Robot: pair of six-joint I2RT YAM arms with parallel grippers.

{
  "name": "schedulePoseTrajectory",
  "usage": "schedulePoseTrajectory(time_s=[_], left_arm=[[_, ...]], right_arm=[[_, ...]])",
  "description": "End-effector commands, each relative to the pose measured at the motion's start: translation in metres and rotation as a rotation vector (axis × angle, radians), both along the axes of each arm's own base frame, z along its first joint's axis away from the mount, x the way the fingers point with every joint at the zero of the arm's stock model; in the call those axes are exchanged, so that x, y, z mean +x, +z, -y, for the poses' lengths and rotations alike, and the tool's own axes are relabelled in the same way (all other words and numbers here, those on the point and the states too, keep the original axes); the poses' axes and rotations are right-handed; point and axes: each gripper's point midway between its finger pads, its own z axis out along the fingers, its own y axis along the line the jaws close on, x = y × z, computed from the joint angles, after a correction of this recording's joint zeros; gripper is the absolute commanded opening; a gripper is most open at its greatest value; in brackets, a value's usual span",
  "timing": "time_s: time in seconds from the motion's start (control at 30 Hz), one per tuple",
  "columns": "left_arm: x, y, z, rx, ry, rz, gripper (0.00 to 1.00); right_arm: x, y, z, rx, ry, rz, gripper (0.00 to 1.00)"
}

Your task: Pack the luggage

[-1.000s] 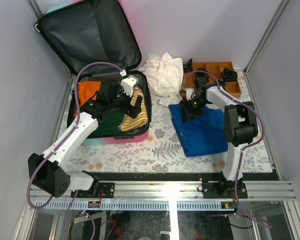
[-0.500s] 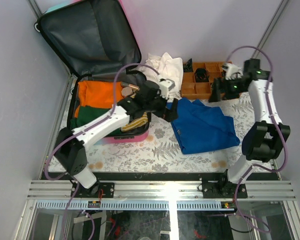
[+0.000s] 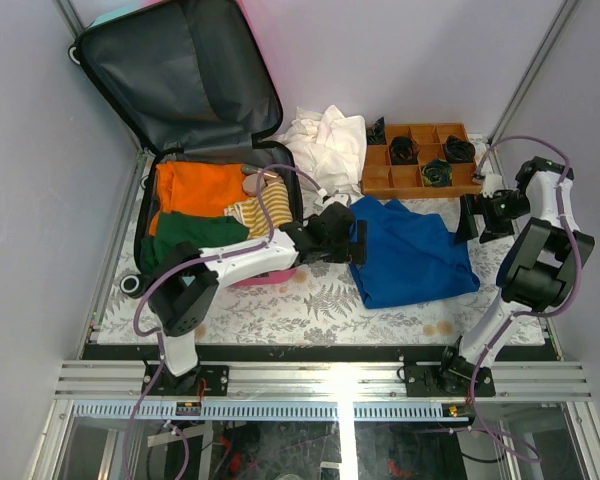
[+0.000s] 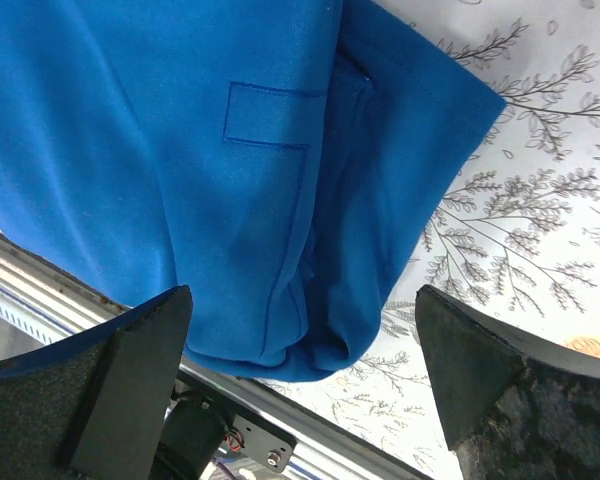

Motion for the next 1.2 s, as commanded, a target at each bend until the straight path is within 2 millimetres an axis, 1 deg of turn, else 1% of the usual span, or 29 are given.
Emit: schedulePoseTrajectory(time_s=[0.0,0.1,0.27,0.33,0.5,0.57,0.63,0.77,0.83,0.87,0.9,0.97,1.0,1.03,1.13,1.17], left_arm=[[0.011,-0.021,0.003,0.001,0.139,-0.005,1.00],[0.009,-0.037,0.005,0.007,0.137,-0.023,1.00],[0.013,-0.052,0.014,-0.003,0.131,-0.034,0.98],[0.014,-0.058,0.018,-0.002,0.131,-0.038,0.97],[0.019,-0.074,0.026,0.004,0.130,-0.045,0.90],[0.017,-0.079,0.032,-0.010,0.117,-0.063,0.86],[0.017,-0.082,0.040,-0.032,0.101,-0.068,0.81],[0.019,-0.089,0.054,-0.032,0.056,-0.056,0.66],[0.022,-0.093,0.057,-0.011,0.050,-0.041,0.56],[0.023,-0.096,0.058,-0.002,0.049,-0.039,0.49],[0.024,-0.096,0.059,-0.001,0.047,-0.037,0.38],[0.025,-0.095,0.063,-0.003,0.033,-0.032,0.18],[0.026,-0.089,0.065,-0.009,0.020,-0.023,0.10],[0.029,-0.079,0.069,-0.018,0.004,-0.001,0.01],[0.030,-0.037,0.086,-0.037,-0.071,0.103,0.00],[0.032,-0.019,0.092,-0.042,-0.099,0.143,0.00]], right_arm=[[-0.002,-0.013,-0.009,0.049,0.022,-0.029,0.99],[-0.001,-0.028,-0.009,0.062,0.013,-0.049,1.00],[-0.006,-0.052,-0.008,0.060,0.013,-0.085,1.00],[-0.008,-0.059,-0.012,0.076,0.009,-0.096,0.99],[-0.014,-0.076,-0.021,0.118,-0.011,-0.133,0.95],[-0.016,-0.082,-0.026,0.128,-0.017,-0.142,0.92],[-0.019,-0.086,-0.034,0.142,-0.011,-0.155,0.87],[-0.024,-0.089,-0.053,0.156,0.013,-0.168,0.75],[-0.024,-0.088,-0.057,0.157,0.014,-0.166,0.69],[-0.024,-0.087,-0.059,0.158,0.012,-0.164,0.65],[-0.025,-0.085,-0.059,0.159,0.009,-0.162,0.62],[-0.024,-0.080,-0.059,0.155,0.007,-0.151,0.52],[-0.024,-0.077,-0.059,0.152,0.004,-0.143,0.45],[-0.022,-0.072,-0.059,0.149,0.002,-0.132,0.36],[-0.019,-0.051,-0.061,0.150,-0.010,-0.092,0.06],[-0.018,-0.043,-0.062,0.152,-0.018,-0.078,0.01]])
